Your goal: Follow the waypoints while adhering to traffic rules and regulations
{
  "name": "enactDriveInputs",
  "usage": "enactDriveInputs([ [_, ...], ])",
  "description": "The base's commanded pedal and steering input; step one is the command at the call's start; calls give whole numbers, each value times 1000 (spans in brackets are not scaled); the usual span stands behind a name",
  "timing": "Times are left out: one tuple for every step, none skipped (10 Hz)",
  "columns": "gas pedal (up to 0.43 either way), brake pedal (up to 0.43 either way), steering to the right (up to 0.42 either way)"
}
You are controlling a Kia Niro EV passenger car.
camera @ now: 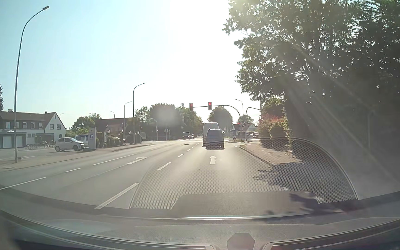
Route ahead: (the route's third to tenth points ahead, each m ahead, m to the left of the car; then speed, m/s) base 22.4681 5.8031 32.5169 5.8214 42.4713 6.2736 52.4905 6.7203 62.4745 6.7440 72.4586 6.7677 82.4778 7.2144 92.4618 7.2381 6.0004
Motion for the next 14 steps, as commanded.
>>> enactDriveInputs([
  [0,6,-2],
  [0,6,-2],
  [0,18,-2],
  [0,18,-2],
  [0,61,-2],
  [0,104,-2],
  [0,128,-2],
  [0,134,-2],
  [0,134,-2],
  [0,146,-2],
  [0,165,-1],
  [0,177,-2],
  [0,177,-1],
  [0,177,-1],
])
